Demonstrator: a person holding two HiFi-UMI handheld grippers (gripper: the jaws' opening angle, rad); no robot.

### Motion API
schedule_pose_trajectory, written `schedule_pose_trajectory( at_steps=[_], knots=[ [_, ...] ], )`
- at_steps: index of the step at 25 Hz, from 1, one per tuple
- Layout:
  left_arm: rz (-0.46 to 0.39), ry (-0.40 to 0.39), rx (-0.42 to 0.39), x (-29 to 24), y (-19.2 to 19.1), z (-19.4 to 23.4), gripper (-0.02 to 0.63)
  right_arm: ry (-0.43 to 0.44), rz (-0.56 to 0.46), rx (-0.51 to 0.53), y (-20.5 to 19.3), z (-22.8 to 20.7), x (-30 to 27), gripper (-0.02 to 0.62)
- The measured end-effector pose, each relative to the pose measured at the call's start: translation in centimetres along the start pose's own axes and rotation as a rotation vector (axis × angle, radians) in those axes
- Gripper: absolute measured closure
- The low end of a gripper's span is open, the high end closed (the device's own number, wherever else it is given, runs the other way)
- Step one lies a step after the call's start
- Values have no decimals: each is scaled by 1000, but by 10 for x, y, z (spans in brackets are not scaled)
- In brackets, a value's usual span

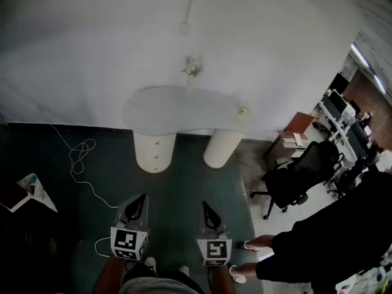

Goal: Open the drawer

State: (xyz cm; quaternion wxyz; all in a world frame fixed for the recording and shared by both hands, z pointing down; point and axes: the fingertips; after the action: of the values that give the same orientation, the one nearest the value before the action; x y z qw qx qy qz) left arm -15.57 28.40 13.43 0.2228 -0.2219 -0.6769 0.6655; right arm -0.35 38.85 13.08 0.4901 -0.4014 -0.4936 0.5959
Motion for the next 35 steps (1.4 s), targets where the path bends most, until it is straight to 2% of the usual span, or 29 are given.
schedule_pose_trajectory(
  at_steps=[9, 18, 24, 30, 35],
  knots=[
    [-7, -23, -2, -11, -3, 19, 595, -34, -11, 5, -2, 7, -17, 592],
    [-8, -87, -2, -26, -6, 29, 595, -83, 7, 8, 3, 13, -27, 592],
    [-11, -99, -11, -43, -11, 31, 595, -83, 6, 7, -4, 8, -40, 592],
    [10, -58, -15, -73, -17, 37, 595, -48, 2, -6, -17, -9, -75, 592],
    [23, 2, -16, -120, -21, 46, 595, 15, -9, -23, -28, -35, -129, 592]
  ],
)
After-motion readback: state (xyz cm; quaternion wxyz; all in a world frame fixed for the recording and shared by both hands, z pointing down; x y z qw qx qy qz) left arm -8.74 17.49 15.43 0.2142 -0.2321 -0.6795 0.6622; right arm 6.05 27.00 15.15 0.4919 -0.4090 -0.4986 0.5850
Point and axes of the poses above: the fingertips, and each gripper's own axes: x backward along the fingers, z to its left, y out of its top, and after that the axes turned 4 degrees about -z, right-handed
